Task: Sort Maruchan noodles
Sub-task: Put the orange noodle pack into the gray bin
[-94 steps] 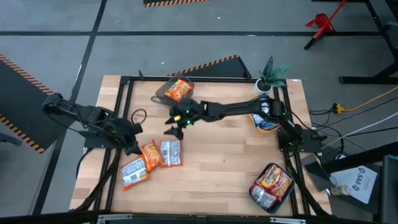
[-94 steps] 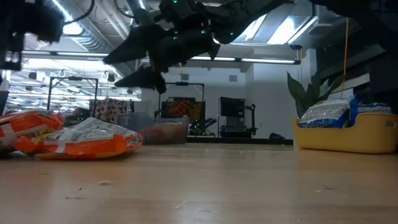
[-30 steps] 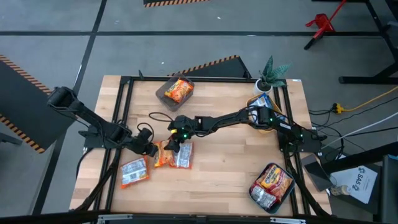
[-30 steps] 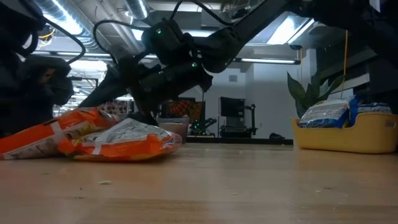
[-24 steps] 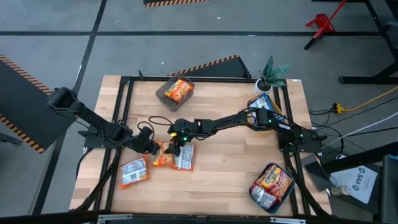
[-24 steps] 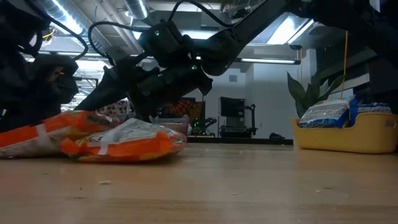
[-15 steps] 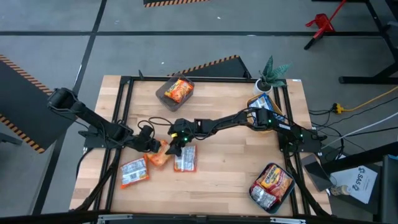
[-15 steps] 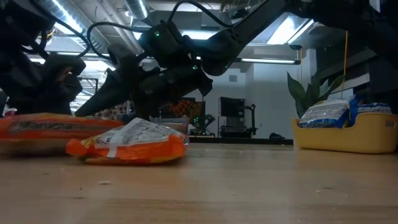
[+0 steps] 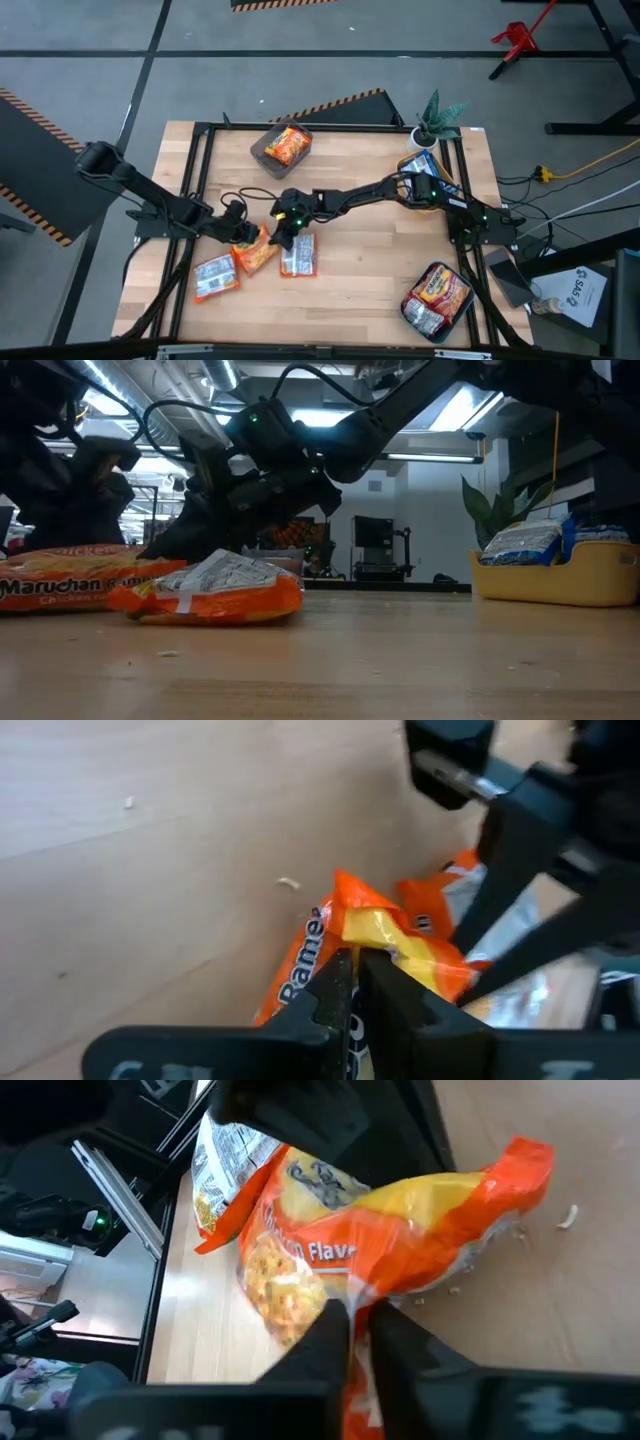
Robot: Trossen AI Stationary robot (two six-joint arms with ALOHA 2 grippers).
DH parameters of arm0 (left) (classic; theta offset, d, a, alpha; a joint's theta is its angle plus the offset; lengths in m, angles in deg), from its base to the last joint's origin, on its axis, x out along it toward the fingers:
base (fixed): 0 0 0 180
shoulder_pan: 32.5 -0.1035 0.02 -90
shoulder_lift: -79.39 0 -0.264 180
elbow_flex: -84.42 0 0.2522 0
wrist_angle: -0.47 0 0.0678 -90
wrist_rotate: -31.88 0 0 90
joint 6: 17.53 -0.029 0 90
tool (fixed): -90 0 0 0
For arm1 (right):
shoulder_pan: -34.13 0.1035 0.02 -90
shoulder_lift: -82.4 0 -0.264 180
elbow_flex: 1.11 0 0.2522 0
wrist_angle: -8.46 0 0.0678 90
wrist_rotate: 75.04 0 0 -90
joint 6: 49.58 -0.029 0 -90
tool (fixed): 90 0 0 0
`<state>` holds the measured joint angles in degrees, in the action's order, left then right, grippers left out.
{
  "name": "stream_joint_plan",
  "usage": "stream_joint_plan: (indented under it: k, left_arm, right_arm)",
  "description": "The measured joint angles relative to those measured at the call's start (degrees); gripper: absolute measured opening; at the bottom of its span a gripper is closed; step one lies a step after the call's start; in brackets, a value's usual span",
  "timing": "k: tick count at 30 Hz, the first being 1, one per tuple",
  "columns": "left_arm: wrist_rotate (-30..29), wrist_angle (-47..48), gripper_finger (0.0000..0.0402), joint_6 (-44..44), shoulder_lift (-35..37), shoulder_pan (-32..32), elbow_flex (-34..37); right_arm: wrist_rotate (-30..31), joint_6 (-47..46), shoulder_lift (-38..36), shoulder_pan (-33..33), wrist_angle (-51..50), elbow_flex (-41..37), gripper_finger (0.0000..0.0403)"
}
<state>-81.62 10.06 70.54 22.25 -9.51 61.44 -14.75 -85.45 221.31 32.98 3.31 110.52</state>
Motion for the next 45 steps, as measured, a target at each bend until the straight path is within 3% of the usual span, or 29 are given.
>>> stream_joint_plan:
  k: [14,20,25,35,45]
  left_arm:
    - [-7.2,-0.1,0.0019,-0.8,13.3,-1.7,0.0]
    - [-8.5,-0.7,0.0019,-4.4,18.3,-5.0,0.0]
    - [-13.7,-2.4,0.0019,-6.8,20.9,-8.2,-0.1]
    - [-20.1,-16.4,0.0019,-17.6,23.2,-20.4,-0.1]
    - [-15.6,-19.5,0.0019,-22.5,20.3,-38.5,-3.0]
  right_arm:
    - [-8.1,-4.7,0.0,-5.7,-2.1,3.3,0.0]
    - [-6.2,-0.8,-1.7,-8.7,-8.9,6.6,0.0]
    - [-5.8,2.5,-3.0,-11.5,-13.3,9.6,0.0]
    - [-5.6,7.9,-4.6,-18.9,-22.9,19.4,0.0]
    - [-0.5,10.8,-4.6,-24.8,-26.6,24.4,0.0]
